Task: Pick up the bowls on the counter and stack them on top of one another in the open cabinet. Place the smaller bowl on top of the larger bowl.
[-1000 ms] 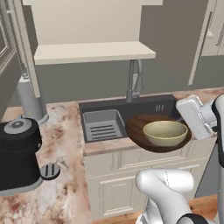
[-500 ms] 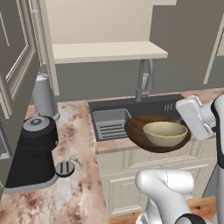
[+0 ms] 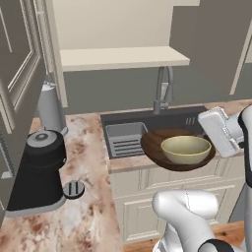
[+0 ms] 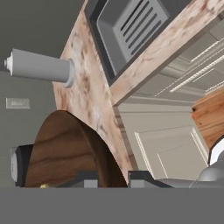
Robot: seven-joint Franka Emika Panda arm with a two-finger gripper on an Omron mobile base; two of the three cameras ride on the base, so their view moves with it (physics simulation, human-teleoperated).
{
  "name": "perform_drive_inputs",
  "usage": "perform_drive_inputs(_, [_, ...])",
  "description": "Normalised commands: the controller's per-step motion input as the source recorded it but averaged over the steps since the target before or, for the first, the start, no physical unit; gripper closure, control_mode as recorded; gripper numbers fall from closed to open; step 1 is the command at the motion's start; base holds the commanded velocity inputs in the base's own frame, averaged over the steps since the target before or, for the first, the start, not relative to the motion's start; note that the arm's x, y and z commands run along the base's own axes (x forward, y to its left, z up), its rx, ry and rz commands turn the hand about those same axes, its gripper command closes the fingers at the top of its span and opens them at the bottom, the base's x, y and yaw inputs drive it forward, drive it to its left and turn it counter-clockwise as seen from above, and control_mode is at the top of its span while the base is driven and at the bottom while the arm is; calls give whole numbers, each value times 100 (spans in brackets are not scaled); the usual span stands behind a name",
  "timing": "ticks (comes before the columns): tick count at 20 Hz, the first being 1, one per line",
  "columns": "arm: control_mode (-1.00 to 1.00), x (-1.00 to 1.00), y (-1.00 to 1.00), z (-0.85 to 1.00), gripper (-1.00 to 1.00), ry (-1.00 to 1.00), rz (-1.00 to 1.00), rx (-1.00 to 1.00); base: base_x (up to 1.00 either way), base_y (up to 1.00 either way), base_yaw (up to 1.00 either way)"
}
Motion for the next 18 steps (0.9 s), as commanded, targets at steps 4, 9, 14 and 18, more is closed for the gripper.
perform_drive_inputs(4, [100,0,0,0,100,0,0,0,44,54,-6])
perform_drive_inputs(9, [100,0,0,0,100,0,0,0,43,55,-7])
perform_drive_inputs(14, [-100,1,0,0,100,0,0,0,3,6,-1])
perform_drive_inputs(18, [-100,29,28,14,100,-5,-14,0,0,0,0])
